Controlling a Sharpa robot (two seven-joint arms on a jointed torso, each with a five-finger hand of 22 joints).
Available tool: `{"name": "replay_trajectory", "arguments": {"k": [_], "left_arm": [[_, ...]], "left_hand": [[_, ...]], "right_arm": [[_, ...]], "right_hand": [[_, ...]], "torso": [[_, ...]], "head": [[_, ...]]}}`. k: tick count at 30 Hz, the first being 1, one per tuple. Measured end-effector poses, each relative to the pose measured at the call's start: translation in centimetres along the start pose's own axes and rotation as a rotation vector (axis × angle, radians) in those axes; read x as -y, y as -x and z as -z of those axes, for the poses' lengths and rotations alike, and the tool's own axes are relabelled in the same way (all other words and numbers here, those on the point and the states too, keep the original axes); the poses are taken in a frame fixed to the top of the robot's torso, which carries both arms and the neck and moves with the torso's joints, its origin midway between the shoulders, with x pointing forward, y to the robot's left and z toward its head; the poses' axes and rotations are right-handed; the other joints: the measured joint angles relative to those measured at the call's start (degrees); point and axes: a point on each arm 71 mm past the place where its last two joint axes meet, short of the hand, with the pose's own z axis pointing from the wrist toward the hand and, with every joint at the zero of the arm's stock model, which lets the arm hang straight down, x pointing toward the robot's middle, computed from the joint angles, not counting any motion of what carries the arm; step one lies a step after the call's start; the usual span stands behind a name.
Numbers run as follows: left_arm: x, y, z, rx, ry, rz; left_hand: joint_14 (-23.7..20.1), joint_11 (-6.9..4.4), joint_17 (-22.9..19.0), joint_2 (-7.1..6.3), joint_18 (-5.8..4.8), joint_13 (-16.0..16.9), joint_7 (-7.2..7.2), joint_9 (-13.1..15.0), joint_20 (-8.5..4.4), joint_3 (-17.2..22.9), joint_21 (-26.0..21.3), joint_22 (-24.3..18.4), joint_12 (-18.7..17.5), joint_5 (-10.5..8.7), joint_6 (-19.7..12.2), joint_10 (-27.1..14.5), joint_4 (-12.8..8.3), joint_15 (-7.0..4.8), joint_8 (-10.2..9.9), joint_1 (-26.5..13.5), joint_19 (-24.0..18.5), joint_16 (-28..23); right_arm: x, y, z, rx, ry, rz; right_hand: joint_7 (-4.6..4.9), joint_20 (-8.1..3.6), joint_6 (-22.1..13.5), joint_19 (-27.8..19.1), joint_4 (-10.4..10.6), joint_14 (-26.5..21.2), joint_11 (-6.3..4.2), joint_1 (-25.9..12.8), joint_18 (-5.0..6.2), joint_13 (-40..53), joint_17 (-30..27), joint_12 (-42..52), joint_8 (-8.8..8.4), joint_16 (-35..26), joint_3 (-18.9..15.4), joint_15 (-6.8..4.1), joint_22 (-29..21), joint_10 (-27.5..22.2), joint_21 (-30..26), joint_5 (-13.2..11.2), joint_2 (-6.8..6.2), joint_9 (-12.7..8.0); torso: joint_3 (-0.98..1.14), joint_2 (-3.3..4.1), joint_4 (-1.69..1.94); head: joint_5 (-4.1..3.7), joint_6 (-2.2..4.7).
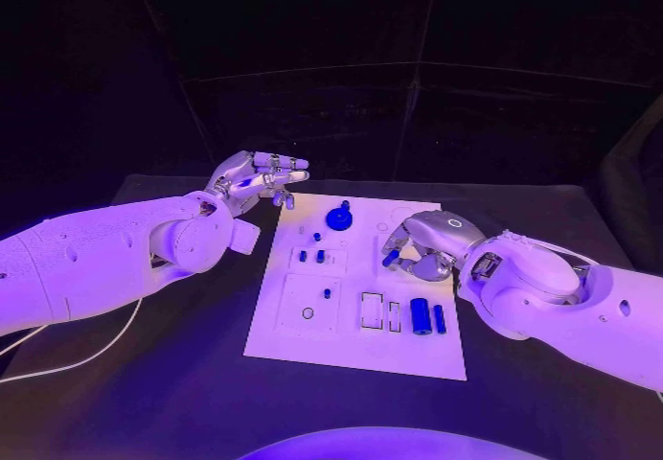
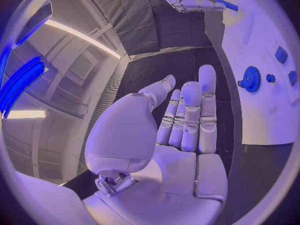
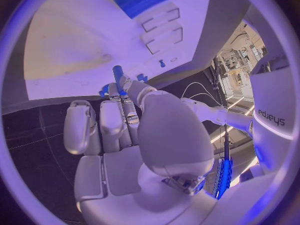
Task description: Assemble the parts on the task board
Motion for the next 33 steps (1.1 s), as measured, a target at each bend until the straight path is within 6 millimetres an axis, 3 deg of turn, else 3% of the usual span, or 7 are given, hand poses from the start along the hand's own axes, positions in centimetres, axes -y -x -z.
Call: {"name": "replay_trajectory", "arguments": {"k": [6,18,28,33], "left_arm": [[0.0,0.0,0.0,0.0,0.0,0.0],[0.0,-0.3,-0.1,-0.006,0.0,0.002],[0.0,-0.5,-0.2,-0.011,0.0,0.004],[0.0,-0.6,-0.3,-0.013,-0.001,0.004]], "left_hand": [[0.0,0.0,0.0,0.0,0.0,0.0,0.0,0.0,0.0,0.0,0.0,0.0,0.0,0.0,0.0,0.0,0.0,0.0,0.0,0.0,0.0,0.0],[0.0,0.0,0.0,0.0,-0.01,0.0,0.0,0.0,0.0,0.0,0.0,0.01,0.0,0.0,0.0,0.0,0.0,0.0,0.0,0.0,0.0,0.0],[0.0,0.0,0.01,0.0,-0.01,0.0,0.0,0.01,0.0,0.0,0.0,0.01,0.0,0.0,0.0,0.0,0.0,0.0,0.0,0.0,0.0,0.0],[0.0,0.0,0.01,0.0,-0.01,0.0,0.0,0.01,0.0,0.0,0.0,0.01,0.0,0.0,0.0,0.0,0.0,0.0,0.0,0.0,0.0,0.0]], "right_arm": [[-2.4,0.5,0.0,0.031,0.065,-0.07],[-8.0,-1.4,-3.4,-0.001,0.205,-0.166],[-10.2,-4.1,-4.8,-0.09,0.259,-0.182],[-10.7,-4.9,-5.2,-0.129,0.272,-0.168]], "right_hand": [[0.0,0.0,0.0,0.0,-0.14,0.0,0.0,0.31,0.01,0.04,0.0,-0.2,-0.14,0.0,0.16,0.0,0.04,0.0,0.0,0.01,-0.31,-0.04],[0.23,0.0,-0.23,0.0,-0.14,0.0,-0.02,-0.53,0.01,0.03,-0.34,-0.88,-0.43,0.0,0.16,0.0,-0.12,-0.01,0.0,0.01,-0.45,-0.08],[0.43,0.0,-0.44,0.0,-0.14,0.0,-0.02,-0.59,0.01,-0.13,-0.43,-1.13,-0.47,0.0,0.46,0.01,-0.24,-0.02,0.0,0.25,-0.39,-0.14],[0.43,0.0,-0.45,0.0,-0.14,0.0,-0.02,-0.59,0.02,-0.19,-0.56,-1.14,-0.59,0.0,0.46,0.01,-0.37,-0.02,0.0,0.26,-0.39,-0.16]], "torso": [[-0.03,0.0,-0.01],[-0.13,0.08,0.14],[-0.1,0.09,0.03],[-0.05,0.1,0.0]], "head": [[0.29,0.09],[1.53,-0.36],[2.64,-0.88],[2.82,-1.1]]}}
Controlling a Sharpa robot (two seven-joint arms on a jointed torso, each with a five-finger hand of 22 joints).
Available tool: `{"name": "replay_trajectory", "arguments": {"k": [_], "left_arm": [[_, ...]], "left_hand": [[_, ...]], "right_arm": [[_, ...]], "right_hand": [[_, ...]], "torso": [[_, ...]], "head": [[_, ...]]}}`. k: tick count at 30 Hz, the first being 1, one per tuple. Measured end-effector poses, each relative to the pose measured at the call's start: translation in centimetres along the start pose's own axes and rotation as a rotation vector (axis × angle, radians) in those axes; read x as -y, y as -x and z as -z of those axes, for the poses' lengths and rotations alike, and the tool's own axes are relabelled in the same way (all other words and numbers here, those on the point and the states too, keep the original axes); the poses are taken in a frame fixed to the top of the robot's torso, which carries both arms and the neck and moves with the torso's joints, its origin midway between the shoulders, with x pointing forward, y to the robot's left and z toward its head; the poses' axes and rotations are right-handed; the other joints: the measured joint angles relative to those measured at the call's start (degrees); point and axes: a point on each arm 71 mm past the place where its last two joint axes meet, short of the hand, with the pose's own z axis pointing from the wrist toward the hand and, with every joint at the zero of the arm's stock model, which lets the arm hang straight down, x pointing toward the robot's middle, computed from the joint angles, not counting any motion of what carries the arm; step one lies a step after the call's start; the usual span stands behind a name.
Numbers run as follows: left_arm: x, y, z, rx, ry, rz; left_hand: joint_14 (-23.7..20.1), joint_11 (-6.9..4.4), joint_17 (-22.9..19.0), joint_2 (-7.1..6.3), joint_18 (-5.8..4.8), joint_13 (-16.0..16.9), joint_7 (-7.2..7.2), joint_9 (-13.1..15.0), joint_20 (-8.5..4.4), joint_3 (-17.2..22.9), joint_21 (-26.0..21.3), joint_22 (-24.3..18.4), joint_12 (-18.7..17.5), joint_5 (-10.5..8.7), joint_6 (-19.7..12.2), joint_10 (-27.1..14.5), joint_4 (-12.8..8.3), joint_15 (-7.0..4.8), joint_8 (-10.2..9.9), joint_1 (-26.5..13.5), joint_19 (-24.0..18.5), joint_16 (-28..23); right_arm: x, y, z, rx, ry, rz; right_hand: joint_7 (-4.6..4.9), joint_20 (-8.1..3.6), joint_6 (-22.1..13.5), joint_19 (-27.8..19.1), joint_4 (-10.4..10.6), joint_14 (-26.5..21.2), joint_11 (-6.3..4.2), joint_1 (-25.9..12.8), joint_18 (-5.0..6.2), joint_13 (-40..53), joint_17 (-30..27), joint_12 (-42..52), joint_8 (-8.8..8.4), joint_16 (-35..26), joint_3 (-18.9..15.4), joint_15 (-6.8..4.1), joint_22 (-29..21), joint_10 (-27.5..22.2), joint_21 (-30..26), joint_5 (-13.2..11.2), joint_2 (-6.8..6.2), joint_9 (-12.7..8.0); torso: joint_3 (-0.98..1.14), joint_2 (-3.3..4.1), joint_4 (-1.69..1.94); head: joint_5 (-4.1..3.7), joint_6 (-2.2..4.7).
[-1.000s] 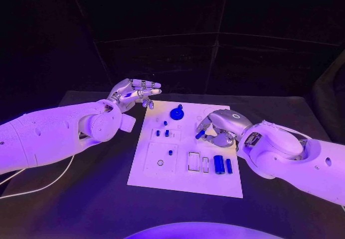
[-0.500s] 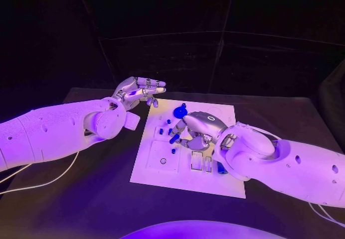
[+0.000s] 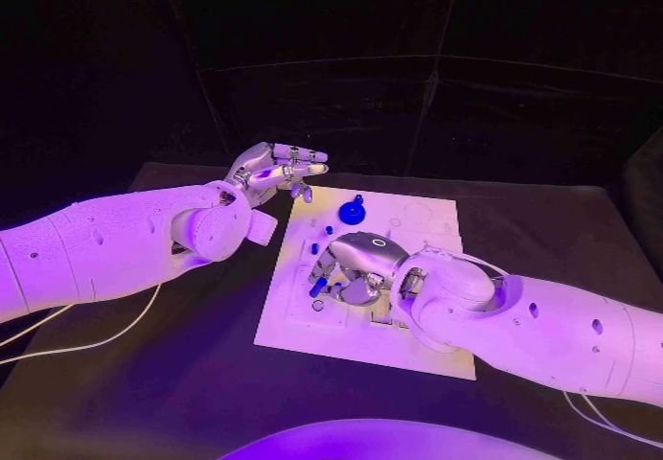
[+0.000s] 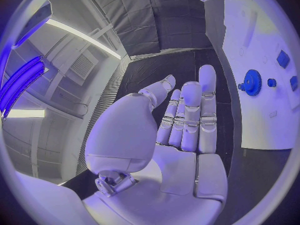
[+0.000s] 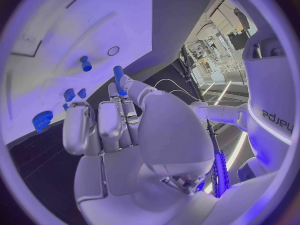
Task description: Assemble the parts on the task board
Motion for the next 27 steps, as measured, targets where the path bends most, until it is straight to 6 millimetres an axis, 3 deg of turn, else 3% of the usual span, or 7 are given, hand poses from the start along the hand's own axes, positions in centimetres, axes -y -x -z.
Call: {"name": "replay_trajectory", "arguments": {"k": [14,27], "left_arm": [[0.01,-0.03,0.0,-0.002,0.0,0.001],[0.01,0.0,-0.01,-0.001,-0.001,0.001]], "left_hand": [[0.0,0.21,-0.1,0.0,0.0,0.0,0.0,0.0,0.0,0.0,0.0,0.0,0.0,0.0,0.0,-0.21,0.0,0.0,0.0,0.0,0.0,0.0],[0.0,0.21,-0.1,0.0,0.0,0.0,0.0,0.0,0.0,0.0,0.0,0.01,0.0,0.0,0.0,-0.21,0.0,0.0,0.0,0.0,0.0,0.0]], "right_arm": [[-0.07,-0.86,-0.21,-0.071,0.004,0.071],[-0.25,-0.95,-0.33,-0.089,-0.001,0.119]], "right_hand": [[-0.07,0.0,-0.08,0.0,0.0,0.0,0.0,-0.38,0.0,0.05,-0.05,-0.02,-0.05,0.0,0.0,0.0,0.01,0.0,0.0,-0.01,-0.38,-0.01],[-0.02,0.0,-0.2,0.0,0.0,0.0,-0.01,-0.4,0.01,0.11,-0.13,-0.21,-0.22,0.0,-0.02,0.0,0.01,-0.01,0.0,-0.03,-0.37,-0.07]], "torso": [[0.03,-0.03,0.0],[0.02,-0.04,-0.03]], "head": [[-0.14,-0.57],[0.0,-0.58]]}}
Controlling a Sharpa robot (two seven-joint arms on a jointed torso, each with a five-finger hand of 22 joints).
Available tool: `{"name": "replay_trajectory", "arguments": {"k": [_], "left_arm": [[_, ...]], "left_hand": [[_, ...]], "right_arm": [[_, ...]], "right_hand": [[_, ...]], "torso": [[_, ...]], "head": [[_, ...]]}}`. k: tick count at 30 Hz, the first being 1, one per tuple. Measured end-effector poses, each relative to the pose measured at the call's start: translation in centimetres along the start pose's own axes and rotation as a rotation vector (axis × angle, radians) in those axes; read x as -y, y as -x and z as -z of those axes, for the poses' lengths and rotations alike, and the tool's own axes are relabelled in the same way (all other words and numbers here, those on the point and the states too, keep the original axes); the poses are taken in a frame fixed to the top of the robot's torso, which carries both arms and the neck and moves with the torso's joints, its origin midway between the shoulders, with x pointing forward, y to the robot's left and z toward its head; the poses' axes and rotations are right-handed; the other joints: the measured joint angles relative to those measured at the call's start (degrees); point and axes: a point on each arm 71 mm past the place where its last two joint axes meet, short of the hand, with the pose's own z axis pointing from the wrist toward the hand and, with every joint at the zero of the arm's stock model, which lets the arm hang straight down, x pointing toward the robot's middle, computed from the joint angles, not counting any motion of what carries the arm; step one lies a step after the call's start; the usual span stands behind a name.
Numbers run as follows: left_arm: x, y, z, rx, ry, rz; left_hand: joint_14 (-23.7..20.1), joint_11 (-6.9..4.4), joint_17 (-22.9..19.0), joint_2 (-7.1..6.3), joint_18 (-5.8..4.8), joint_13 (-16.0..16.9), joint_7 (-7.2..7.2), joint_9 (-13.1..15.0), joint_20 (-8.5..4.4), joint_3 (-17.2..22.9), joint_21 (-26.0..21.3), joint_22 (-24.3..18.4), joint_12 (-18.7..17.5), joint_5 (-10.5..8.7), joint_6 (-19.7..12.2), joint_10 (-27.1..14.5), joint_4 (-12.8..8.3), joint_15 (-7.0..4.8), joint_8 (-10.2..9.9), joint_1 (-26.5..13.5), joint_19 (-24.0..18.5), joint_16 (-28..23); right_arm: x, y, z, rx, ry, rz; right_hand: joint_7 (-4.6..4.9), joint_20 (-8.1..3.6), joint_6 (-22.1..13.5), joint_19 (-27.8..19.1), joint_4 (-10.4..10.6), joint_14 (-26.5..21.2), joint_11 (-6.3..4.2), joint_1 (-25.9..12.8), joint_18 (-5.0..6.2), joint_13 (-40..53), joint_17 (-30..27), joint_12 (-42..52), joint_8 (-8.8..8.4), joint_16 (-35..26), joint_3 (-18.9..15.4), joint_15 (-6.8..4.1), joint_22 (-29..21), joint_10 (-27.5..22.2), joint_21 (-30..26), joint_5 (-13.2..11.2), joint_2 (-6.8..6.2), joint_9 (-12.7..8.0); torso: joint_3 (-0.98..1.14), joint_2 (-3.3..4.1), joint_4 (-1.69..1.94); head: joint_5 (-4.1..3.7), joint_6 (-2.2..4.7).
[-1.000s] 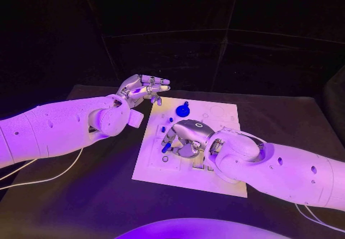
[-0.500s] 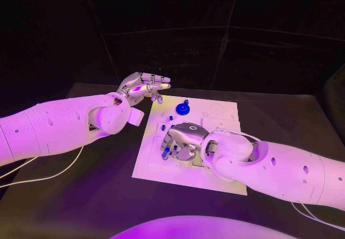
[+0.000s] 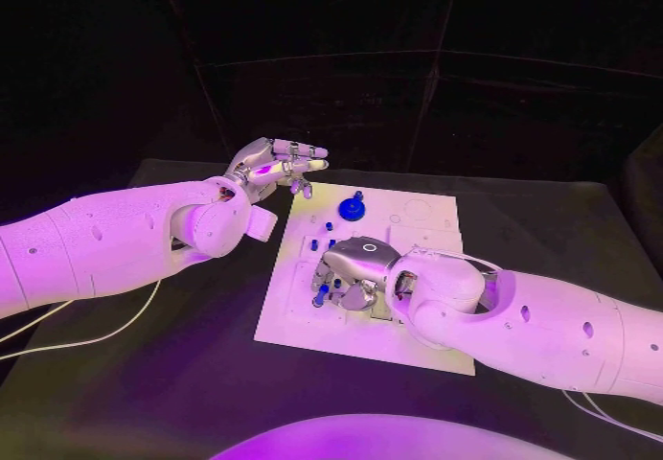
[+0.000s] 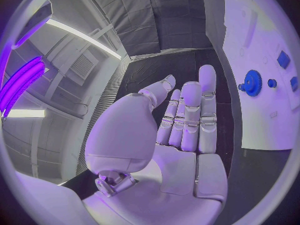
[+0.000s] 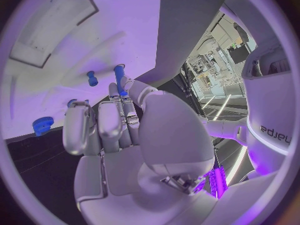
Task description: Assemble the parts on the task board
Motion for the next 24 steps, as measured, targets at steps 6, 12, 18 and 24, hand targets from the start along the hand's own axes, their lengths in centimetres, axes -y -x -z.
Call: {"name": "replay_trajectory", "arguments": {"k": [6,12,18,24], "left_arm": [[0.0,0.0,0.0,0.0,0.0,0.0],[0.0,0.0,0.0,0.0,0.0,0.0],[0.0,0.0,0.0,0.0,0.0,0.0],[0.0,0.0,0.0,0.0,0.0,0.0]], "left_hand": [[0.0,0.0,0.0,0.0,0.0,0.0,0.0,0.0,0.0,0.0,0.0,0.0,0.0,0.0,0.0,0.0,0.0,0.0,0.0,0.0,0.0,0.0],[0.0,0.0,0.0,0.0,0.0,0.0,0.0,0.0,0.0,0.0,0.0,0.0,0.0,0.0,0.0,0.0,0.0,0.0,0.0,0.0,0.0,0.0],[0.0,0.0,0.01,0.0,0.0,0.0,0.0,0.0,0.0,0.0,0.0,0.0,0.0,0.0,0.0,0.0,0.0,0.0,0.0,0.0,0.0,0.0],[0.0,0.0,0.01,0.0,0.0,0.0,0.0,0.0,0.0,0.0,0.0,-0.04,0.0,0.0,0.0,0.0,0.0,0.0,0.0,0.0,0.0,0.0]], "right_arm": [[-0.5,-0.2,-0.3,-0.004,0.009,0.022],[-0.8,-0.9,-0.4,-0.014,0.013,0.038],[-1.0,-1.0,-0.5,-0.018,0.015,0.047],[-1.1,-1.0,-0.5,-0.018,0.016,0.056]], "right_hand": [[-0.06,0.22,-0.09,-0.22,0.0,0.0,-0.41,-0.81,0.01,-0.01,-0.19,-0.12,-0.22,0.0,0.0,0.0,-0.09,0.41,0.0,-0.01,-0.07,0.03],[0.04,0.22,-0.01,-0.22,0.0,0.0,-0.41,-0.81,0.0,-0.06,-0.26,-0.14,-0.32,0.0,-0.01,0.0,-0.1,0.42,0.0,-0.02,-0.07,0.07],[0.05,0.22,0.0,-0.22,0.0,0.0,-0.41,-0.82,0.01,-0.01,-0.26,-0.14,-0.33,0.0,-0.01,0.0,-0.14,0.42,0.0,-0.03,-0.07,0.06],[0.05,0.22,0.0,-0.22,0.0,0.0,-0.41,-0.97,0.01,0.01,-0.44,-0.24,-0.19,0.0,-0.01,0.0,-0.23,0.42,0.0,-0.03,-0.23,0.03]], "torso": [[-0.02,-0.01,0.0],[-0.04,-0.02,0.01],[-0.04,-0.01,0.02],[-0.02,-0.01,0.03]], "head": [[0.07,-0.05],[0.14,-0.05],[0.15,-0.08],[0.18,-0.09]]}}
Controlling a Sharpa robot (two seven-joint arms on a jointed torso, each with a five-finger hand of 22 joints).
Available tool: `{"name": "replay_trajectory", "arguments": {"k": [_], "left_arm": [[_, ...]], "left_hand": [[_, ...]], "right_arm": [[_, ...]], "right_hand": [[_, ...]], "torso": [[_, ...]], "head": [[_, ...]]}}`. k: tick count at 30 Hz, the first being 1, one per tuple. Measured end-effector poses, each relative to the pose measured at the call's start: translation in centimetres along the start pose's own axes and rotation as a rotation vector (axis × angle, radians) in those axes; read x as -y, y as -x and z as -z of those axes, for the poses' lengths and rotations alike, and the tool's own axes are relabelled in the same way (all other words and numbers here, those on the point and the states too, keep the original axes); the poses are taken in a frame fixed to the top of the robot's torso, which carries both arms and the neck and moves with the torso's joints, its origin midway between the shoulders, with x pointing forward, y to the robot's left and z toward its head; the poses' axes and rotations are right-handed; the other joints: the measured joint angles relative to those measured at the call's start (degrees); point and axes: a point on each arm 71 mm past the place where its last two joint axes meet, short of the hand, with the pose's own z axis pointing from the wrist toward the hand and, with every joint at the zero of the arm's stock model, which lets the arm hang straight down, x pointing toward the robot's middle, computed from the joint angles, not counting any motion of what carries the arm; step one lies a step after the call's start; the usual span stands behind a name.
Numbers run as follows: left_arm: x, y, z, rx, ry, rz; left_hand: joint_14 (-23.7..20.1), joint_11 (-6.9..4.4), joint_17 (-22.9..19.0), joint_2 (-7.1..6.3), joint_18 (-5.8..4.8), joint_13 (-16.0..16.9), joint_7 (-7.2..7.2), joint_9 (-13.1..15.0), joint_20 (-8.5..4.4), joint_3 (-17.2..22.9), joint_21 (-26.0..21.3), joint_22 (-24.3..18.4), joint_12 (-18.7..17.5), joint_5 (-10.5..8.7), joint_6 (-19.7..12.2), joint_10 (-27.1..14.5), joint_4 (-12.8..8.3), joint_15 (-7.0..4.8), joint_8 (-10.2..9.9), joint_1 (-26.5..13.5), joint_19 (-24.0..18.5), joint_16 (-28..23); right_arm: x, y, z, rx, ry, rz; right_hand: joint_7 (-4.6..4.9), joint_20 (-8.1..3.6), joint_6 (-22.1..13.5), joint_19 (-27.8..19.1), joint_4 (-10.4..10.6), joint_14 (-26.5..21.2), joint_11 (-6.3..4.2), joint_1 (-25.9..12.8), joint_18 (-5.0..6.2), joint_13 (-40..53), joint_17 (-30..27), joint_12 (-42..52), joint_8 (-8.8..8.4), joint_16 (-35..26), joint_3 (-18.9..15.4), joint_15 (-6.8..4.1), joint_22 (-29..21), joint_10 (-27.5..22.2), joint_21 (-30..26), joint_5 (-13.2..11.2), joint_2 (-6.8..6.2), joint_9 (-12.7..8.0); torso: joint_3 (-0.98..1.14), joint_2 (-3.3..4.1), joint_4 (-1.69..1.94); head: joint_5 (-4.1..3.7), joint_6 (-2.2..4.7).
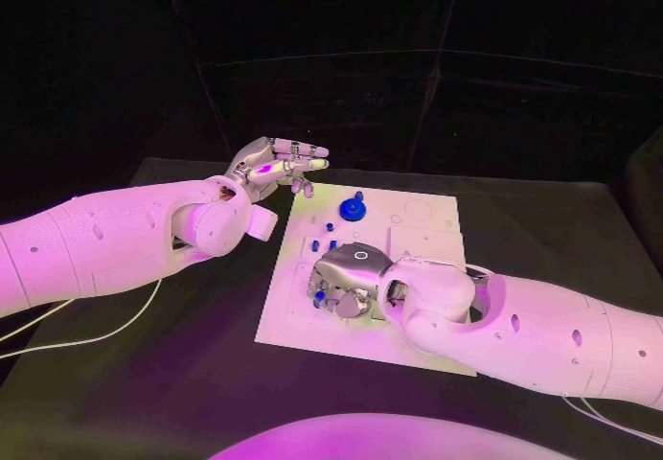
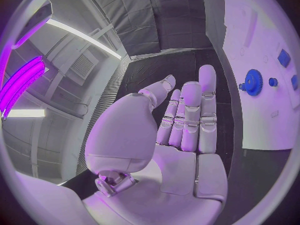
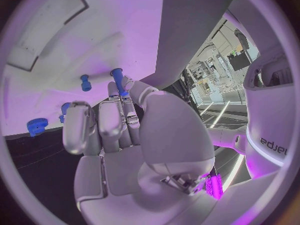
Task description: Assemble the parts on the task board
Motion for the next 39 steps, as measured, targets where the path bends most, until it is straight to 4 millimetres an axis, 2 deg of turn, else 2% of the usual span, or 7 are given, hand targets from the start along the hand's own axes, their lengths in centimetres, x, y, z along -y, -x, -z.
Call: {"name": "replay_trajectory", "arguments": {"k": [3,7,12,28,33,36,39], "left_arm": [[0.0,0.0,0.0,0.0,0.0,0.0],[0.0,0.0,0.0,0.0,0.0,0.0],[0.0,0.0,0.0,-0.001,0.0,0.0],[0.0,0.1,0.1,0.001,0.001,0.0],[0.0,0.3,0.2,0.003,0.002,0.0],[0.0,0.4,0.3,0.005,0.002,-0.001],[0.1,0.5,0.4,0.006,0.003,0.0]], "left_hand": [[0.0,0.0,0.0,0.0,0.0,0.0,0.0,0.0,0.0,0.0,0.0,0.0,0.0,0.0,0.0,0.0,0.0,0.0,0.0,0.0,0.0,0.0],[0.0,0.0,0.0,0.0,0.0,0.0,0.0,0.0,0.0,0.0,0.0,0.0,0.0,0.0,0.0,0.0,0.0,0.0,0.0,0.0,0.0,0.0],[0.0,0.0,0.0,0.0,0.0,0.0,0.0,0.0,0.0,0.0,0.0,0.01,0.0,0.0,0.0,0.0,0.0,0.0,0.0,0.0,0.0,0.0],[0.0,0.0,0.01,0.0,0.0,0.0,0.0,0.0,0.0,0.0,0.0,0.01,0.0,0.0,0.0,0.0,0.0,0.0,0.0,0.0,0.0,0.0],[0.0,0.0,-0.13,0.0,0.0,0.0,0.0,0.0,0.0,0.0,0.0,0.01,0.28,0.0,0.0,0.0,0.0,0.0,0.0,0.0,0.0,0.0],[0.0,0.0,-0.14,0.0,0.0,0.0,0.0,0.0,0.0,0.0,0.0,0.02,0.29,0.0,0.0,0.0,0.0,0.0,0.0,0.0,0.0,0.0],[0.0,0.0,-0.13,0.0,0.0,0.0,0.0,0.0,0.0,0.0,0.0,0.02,0.29,0.0,0.0,0.0,0.0,0.0,0.0,0.0,0.0,0.0]], "right_arm": [[0.0,0.0,0.0,0.0,-0.001,0.004],[0.0,-0.1,-0.1,0.0,-0.002,0.007],[0.1,-0.1,-0.1,0.002,-0.004,0.007],[1.5,0.8,2.4,0.117,-0.014,-0.024],[4.2,1.7,6.3,0.172,-0.087,-0.078],[6.7,2.7,9.0,0.196,-0.174,-0.137],[8.9,3.0,11.8,0.2,-0.277,-0.207]], "right_hand": [[0.68,0.5,-1.34,-0.98,0.25,0.12,0.01,-0.79,0.0,-0.07,-1.06,-1.34,-0.36,-0.74,-0.25,0.21,-1.07,-0.08,-0.73,0.19,-0.44,-0.25],[2.22,1.52,-6.72,-4.66,1.29,-1.03,1.67,-3.37,0.0,-0.9,-5.71,-4.09,-1.31,-4.04,-1.64,1.9,-5.84,-6.51,-4.14,1.99,-2.77,-0.79],[2.33,2.36,-10.92,-7.47,1.96,-1.63,2.5,-5.13,0.93,-0.68,-10.15,-3.64,-1.31,-7.16,-6.39,2.49,-10.5,-11.34,-7.81,3.34,-4.53,-0.72],[2.2,2.33,-10.8,-7.44,3.25,-1.63,2.46,-5.17,0.92,-0.57,-11.64,-0.82,-1.11,-7.93,-13.56,2.48,-11.19,-11.91,-8.22,4.26,-3.96,-0.55],[1.29,1.5,-7.55,-3.93,4.98,-0.35,0.83,-6.31,0.91,0.63,-7.4,3.72,0.39,-5.02,-16.2,1.19,-7.1,-4.55,-5.68,4.68,-2.83,0.0],[-0.44,0.17,-5.45,-0.32,7.13,0.09,-1.32,-8.33,0.8,3.27,-0.09,8.69,1.79,0.25,-18.35,-0.36,-1.79,3.69,-1.75,6.87,-2.68,0.36],[-1.88,-1.4,-4.01,1.76,9.87,0.09,-2.92,-11.39,-0.49,7.26,3.41,13.97,3.29,2.93,-21.41,-1.73,0.5,9.11,0.77,9.88,-3.22,0.8]], "torso": [[0.01,0.0,0.0],[0.01,0.0,0.0],[0.01,-0.01,0.0],[0.05,-0.01,-0.09],[0.02,-0.08,-0.1],[-0.05,-0.14,-0.17],[-0.16,-0.21,-0.41]], "head": [[0.07,0.07],[0.09,0.16],[0.0,0.31],[-0.71,0.92],[-1.7,1.38],[-3.06,1.83],[-4.36,2.04]]}}
